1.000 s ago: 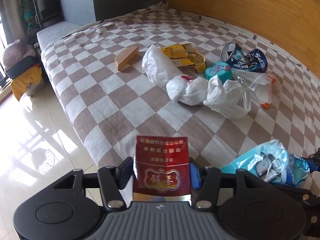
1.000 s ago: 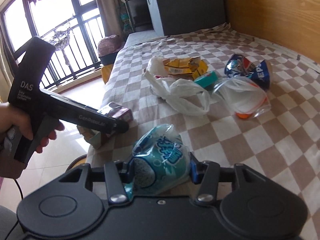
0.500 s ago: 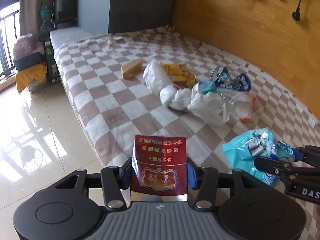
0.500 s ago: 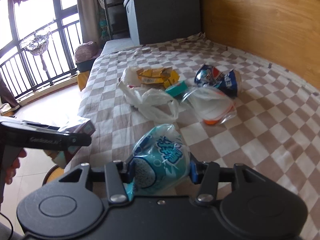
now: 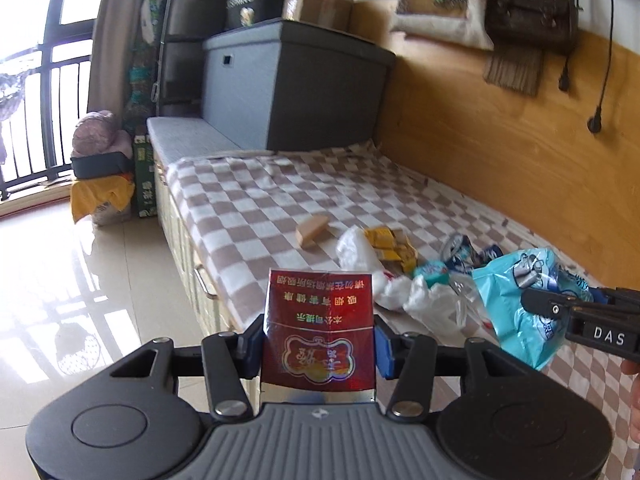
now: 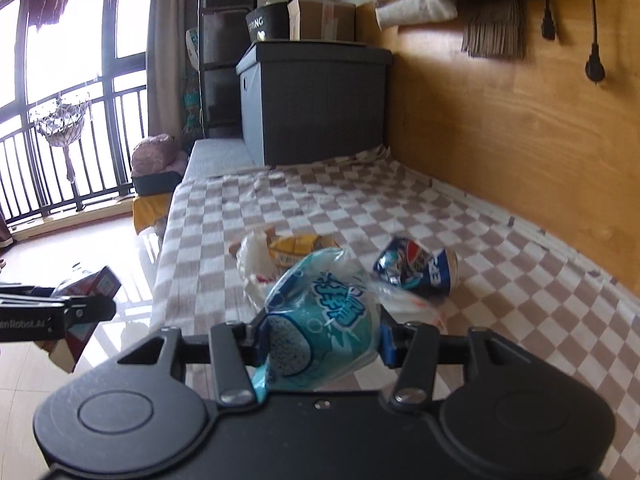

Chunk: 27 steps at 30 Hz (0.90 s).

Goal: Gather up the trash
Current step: 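Carry the red snack box and teal bag in both tools over the wastebasket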

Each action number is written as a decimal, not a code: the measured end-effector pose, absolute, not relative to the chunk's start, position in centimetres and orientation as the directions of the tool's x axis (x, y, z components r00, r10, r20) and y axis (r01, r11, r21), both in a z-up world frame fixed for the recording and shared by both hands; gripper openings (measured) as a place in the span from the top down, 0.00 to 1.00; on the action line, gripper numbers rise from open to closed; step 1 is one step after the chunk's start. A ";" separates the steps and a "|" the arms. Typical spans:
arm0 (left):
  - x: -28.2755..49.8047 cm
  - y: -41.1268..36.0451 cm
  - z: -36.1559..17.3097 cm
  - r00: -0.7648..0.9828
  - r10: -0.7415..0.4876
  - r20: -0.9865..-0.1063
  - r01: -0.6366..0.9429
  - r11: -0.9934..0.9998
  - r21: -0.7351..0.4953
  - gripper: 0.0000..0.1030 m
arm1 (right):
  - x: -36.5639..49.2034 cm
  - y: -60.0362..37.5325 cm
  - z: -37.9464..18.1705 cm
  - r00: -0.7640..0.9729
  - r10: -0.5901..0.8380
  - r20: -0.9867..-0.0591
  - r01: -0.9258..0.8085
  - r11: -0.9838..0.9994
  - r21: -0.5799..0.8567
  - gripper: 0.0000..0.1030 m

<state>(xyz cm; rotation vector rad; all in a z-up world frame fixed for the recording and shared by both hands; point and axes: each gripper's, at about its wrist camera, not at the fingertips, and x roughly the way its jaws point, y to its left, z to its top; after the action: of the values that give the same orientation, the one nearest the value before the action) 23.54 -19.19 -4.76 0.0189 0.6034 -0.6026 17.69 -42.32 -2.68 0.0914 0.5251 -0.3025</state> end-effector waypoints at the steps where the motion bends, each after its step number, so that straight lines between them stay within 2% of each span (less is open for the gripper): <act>1: 23.7 -18.4 -4.4 0.669 -0.521 -0.530 0.526 0.836 -0.158 0.49 | 18.0 -41.9 -2.4 0.827 -0.262 -0.498 0.307 0.952 0.008 0.50; 13: 25.6 -7.6 -2.5 0.783 -0.395 -0.481 0.352 0.918 -0.182 0.49 | 23.7 -33.2 -0.3 0.883 -0.166 -0.439 0.187 0.982 0.003 0.50; 27: 28.5 4.6 -7.5 0.806 -0.235 -0.543 0.096 0.958 -0.271 0.49 | 30.3 -20.4 -4.5 0.857 0.040 -0.514 -0.041 0.999 0.011 0.50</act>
<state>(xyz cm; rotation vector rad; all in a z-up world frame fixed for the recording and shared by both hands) 28.47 4.59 -7.48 -0.2365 0.6092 -0.1788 30.30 -20.36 -4.50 -0.0005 0.5400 0.0426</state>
